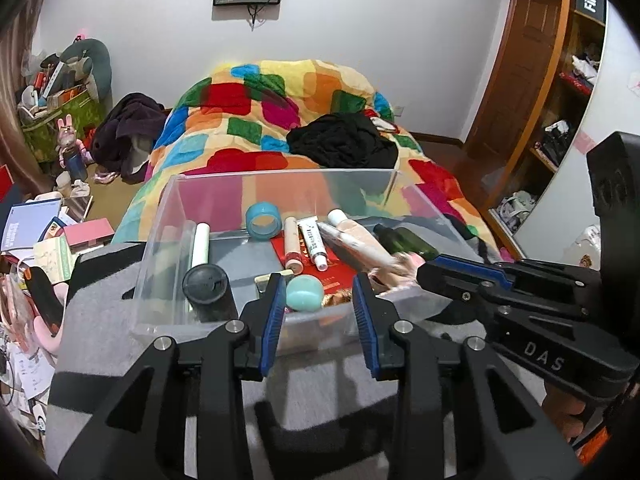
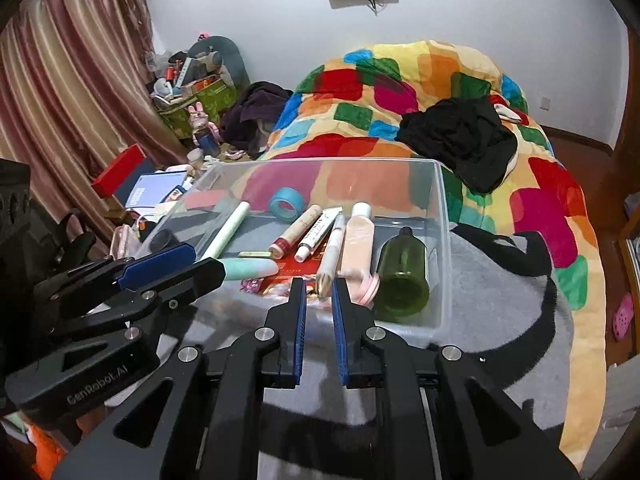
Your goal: Organize objects
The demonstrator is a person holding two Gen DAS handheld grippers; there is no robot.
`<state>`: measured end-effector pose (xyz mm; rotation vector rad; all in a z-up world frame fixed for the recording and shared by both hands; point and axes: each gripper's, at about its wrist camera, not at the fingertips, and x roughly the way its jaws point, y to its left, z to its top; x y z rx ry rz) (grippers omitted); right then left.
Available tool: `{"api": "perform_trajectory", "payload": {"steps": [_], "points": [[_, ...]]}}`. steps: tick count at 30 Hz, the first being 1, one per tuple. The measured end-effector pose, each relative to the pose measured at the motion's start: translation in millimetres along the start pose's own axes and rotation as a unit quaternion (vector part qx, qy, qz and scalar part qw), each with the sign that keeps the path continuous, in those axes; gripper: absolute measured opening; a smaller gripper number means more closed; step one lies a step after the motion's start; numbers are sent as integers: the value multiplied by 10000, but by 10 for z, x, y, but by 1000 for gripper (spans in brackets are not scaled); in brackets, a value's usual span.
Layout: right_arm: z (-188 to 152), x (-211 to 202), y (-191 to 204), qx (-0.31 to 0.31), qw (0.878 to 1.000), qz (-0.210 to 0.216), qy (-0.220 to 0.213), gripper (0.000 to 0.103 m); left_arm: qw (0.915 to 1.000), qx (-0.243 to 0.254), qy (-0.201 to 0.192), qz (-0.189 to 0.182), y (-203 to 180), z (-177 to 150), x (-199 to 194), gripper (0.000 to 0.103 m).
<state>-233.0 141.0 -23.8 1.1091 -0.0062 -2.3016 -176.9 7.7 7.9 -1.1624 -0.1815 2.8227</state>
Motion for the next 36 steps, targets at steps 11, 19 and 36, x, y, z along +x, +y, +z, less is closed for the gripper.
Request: {"api": "perform_trajectory", "payload": {"steps": [11,19,36], "points": [[-163,-325,2,-110,9995,44,-300,18,9984,95,-545,119,25,-229,-451,61],[-334,-533,99,-326,9968,-172,-712,44,9969,138,-741,225,87,-438,-580,72],[-638,-636,290,-518,9920,-384,-1090,73,9956,112,-876,323,67,-671,-608,89]]}}
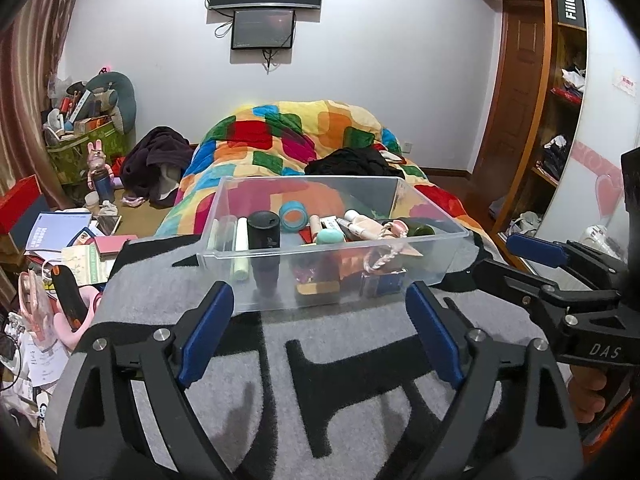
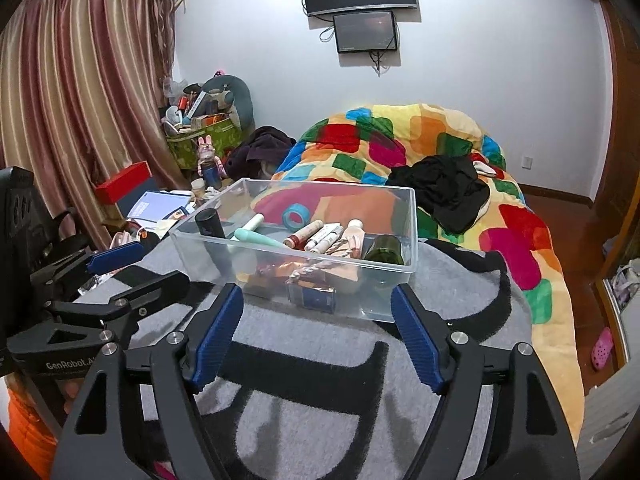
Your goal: Organize objects
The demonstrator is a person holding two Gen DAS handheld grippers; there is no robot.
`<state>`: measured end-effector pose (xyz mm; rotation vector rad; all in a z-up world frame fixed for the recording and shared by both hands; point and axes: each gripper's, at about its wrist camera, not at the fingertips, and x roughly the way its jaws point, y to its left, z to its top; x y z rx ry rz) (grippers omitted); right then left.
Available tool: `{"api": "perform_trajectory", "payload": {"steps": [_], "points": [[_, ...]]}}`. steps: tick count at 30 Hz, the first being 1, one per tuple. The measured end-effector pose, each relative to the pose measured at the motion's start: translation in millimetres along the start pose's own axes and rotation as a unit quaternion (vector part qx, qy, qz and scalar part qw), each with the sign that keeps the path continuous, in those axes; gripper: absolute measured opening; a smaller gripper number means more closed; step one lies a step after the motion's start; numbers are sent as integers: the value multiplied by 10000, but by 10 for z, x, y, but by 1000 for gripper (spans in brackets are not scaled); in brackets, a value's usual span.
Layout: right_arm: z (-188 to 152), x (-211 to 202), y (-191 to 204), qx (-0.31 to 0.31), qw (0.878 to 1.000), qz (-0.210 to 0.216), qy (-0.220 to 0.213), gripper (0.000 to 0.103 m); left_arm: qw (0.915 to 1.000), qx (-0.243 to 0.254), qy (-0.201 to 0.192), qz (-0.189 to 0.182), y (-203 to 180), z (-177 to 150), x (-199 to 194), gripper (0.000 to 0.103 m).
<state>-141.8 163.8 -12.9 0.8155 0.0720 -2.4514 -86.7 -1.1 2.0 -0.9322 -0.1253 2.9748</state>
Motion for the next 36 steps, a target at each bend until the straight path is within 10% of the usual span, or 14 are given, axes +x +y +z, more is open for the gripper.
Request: {"api": "perform_trajectory", "payload": {"steps": [36], "points": [[-57,14,-37,99,9999,15,48,79,9999,-118,8,-66,10,-38,17,92]]}}
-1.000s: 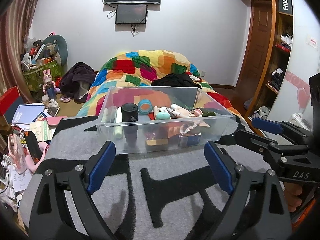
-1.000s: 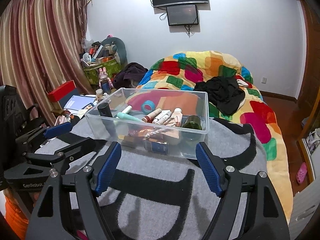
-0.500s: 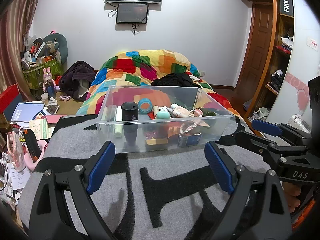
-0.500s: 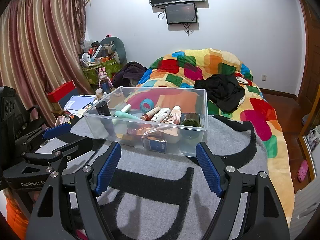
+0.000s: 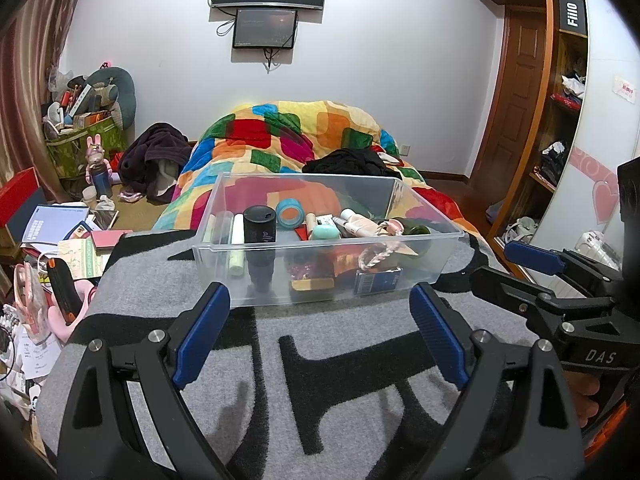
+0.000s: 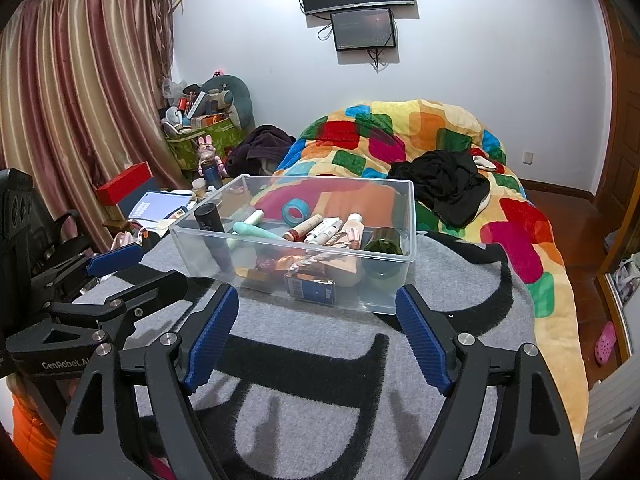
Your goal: Organize objects
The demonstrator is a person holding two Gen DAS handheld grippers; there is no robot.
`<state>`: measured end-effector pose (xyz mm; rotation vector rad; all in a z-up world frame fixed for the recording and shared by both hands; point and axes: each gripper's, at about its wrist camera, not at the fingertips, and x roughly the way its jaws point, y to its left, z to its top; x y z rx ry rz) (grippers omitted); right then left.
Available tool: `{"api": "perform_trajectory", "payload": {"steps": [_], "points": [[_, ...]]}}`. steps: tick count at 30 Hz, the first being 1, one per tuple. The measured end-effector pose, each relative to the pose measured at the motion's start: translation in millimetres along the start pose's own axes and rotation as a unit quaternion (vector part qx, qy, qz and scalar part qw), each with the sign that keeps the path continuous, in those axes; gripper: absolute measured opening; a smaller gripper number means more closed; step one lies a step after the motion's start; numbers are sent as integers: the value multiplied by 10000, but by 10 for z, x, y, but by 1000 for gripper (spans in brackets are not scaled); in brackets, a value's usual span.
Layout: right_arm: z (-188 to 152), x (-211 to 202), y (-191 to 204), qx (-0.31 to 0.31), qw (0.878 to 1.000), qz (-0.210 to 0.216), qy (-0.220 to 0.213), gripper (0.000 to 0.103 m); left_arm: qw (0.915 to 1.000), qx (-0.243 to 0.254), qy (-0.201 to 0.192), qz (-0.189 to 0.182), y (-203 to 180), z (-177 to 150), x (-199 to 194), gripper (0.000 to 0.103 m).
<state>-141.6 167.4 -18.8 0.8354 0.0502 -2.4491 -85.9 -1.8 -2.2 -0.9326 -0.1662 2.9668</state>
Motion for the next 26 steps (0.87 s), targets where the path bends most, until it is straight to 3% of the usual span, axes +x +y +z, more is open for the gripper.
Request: {"api": "perform_trajectory", "payload": {"steps": [26], "points": [[-14,-14,55,-33,10000,21,39,80,9999,-89,-27,-106,-19,13,-58,93]]}}
